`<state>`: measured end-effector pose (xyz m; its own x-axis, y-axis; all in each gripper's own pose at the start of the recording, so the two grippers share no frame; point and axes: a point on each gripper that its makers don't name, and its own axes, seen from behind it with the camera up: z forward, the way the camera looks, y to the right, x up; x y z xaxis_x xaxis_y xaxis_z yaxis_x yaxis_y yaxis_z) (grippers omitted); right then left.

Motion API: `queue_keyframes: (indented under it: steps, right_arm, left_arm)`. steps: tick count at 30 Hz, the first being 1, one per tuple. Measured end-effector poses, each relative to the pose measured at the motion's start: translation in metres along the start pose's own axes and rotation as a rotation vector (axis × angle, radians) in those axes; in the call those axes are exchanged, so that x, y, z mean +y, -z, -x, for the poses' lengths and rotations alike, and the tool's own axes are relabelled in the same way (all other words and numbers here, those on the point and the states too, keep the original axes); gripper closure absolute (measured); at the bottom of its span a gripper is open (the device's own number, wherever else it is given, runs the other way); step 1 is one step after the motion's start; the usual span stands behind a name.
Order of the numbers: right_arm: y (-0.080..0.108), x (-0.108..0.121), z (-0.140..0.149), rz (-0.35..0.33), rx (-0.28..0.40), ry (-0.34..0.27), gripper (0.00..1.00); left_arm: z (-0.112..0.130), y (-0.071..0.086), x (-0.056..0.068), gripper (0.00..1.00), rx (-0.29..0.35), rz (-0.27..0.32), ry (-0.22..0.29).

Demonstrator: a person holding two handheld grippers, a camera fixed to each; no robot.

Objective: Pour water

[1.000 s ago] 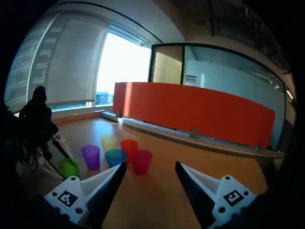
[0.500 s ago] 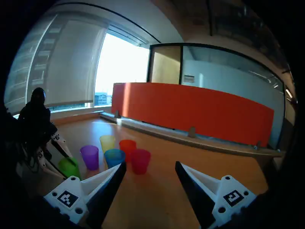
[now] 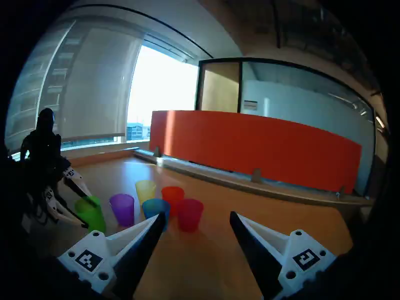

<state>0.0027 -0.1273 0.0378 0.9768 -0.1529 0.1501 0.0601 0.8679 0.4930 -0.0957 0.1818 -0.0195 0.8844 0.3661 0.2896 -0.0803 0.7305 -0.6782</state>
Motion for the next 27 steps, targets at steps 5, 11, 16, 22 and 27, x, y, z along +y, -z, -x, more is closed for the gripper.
queue_keyframes:
  steps: [5,11,16,22,27]
  right_arm:
    - [-0.006,-0.012,-0.003,-0.019,0.001,0.011,0.00]
    - [-0.014,-0.028,-0.003,-0.043,-0.007,0.029,0.00]
    - [-0.021,-0.041,-0.004,-0.064,-0.012,0.037,0.00]
    - [-0.030,-0.054,-0.005,-0.084,-0.017,0.042,0.00]
    - [-0.038,-0.063,-0.002,-0.098,-0.029,0.045,0.00]
  left_arm:
    - [-0.018,0.016,-0.004,0.15,0.072,-0.048,0.026]
    - [-0.036,0.038,-0.010,0.15,0.148,-0.105,0.037]
    - [-0.046,0.055,-0.014,0.15,0.200,-0.149,0.046]
    - [-0.061,0.072,-0.015,0.15,0.283,-0.179,0.070]
    - [-0.072,0.083,-0.013,0.15,0.342,-0.188,0.086]
